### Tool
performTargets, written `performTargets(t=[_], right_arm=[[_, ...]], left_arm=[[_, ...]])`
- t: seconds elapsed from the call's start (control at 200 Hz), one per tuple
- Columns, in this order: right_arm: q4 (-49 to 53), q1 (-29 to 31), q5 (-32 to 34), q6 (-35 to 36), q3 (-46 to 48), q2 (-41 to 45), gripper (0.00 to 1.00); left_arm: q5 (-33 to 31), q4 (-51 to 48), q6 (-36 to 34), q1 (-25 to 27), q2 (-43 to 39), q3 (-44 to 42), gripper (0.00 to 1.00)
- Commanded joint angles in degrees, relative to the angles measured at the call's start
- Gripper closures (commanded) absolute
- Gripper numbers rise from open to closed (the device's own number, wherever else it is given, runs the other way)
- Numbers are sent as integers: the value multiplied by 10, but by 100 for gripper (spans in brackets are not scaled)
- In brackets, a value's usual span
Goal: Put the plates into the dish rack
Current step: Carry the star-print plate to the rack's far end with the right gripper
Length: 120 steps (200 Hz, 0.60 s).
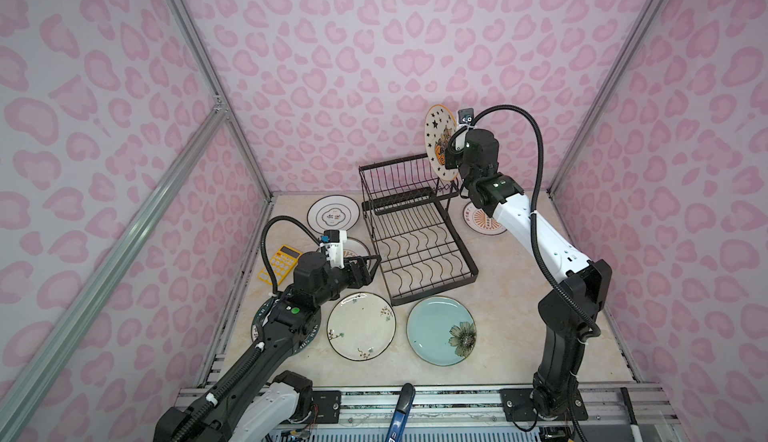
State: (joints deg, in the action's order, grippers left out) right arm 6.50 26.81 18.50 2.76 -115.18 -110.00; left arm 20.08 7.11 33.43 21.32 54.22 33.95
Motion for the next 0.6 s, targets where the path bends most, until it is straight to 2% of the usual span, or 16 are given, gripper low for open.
performTargets(t=[0.0, 0.595], right_arm=[[-65, 1, 18, 14, -8, -1, 100], [-70, 14, 48, 49, -6, -9, 100]], left_arm=[[-2, -1, -8, -1, 3, 8, 21], [-4, -4, -10, -1, 1, 11, 21]])
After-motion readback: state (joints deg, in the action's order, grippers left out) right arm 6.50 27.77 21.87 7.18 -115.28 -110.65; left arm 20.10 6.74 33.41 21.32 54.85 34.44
